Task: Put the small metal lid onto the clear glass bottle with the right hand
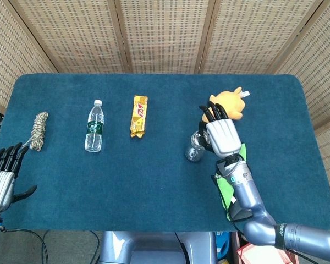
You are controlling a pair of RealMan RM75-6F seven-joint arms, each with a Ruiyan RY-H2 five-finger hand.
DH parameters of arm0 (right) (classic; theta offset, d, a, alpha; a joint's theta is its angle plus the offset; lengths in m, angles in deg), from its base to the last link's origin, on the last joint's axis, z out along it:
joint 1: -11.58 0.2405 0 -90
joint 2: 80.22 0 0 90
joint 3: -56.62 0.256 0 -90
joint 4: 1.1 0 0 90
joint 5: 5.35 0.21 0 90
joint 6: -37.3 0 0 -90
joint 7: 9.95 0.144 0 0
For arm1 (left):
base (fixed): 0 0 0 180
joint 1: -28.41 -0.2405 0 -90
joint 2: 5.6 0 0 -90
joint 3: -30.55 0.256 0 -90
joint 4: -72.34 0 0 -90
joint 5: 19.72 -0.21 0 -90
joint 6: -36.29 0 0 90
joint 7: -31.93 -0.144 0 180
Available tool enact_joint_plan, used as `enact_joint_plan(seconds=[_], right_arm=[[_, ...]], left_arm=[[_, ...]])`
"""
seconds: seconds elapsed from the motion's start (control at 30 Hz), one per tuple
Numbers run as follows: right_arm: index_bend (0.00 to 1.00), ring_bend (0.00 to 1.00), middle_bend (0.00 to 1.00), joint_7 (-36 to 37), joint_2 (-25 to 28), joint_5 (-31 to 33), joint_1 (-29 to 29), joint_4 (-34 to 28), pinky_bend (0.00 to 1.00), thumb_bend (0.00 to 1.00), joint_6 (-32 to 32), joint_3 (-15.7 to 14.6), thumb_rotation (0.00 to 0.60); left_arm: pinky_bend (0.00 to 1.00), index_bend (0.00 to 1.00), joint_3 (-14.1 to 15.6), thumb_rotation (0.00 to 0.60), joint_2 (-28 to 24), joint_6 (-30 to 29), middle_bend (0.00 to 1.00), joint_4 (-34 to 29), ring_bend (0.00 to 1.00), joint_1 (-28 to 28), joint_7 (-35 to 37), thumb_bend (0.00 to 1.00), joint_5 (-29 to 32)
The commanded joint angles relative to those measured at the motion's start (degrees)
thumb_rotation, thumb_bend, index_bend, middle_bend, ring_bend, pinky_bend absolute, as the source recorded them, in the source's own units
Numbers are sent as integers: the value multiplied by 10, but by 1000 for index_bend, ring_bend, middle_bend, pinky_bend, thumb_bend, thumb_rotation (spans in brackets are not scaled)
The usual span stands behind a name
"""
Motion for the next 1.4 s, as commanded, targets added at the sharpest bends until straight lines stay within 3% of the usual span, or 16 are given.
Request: enact_joint_plan(seconds=[0.03, 0.73, 1.4], right_arm=[[634, 3, 220, 6, 0, 1, 2, 6, 147, 525, 0, -3, 600], [634, 6, 218, 31, -9, 6, 9, 37, 147, 525, -5, -22, 600], [634, 6, 196, 26, -10, 8, 15, 26, 147, 524, -17, -30, 600]], left_arm=[[0, 0, 0, 600, -1, -2, 0, -1, 0, -1, 0, 185, -2], [0, 0, 2, 600, 1, -3, 0, -3, 0, -1, -3, 184, -4], [0, 0, 2, 600, 0, -1, 0, -3, 0, 0, 0, 184, -3]])
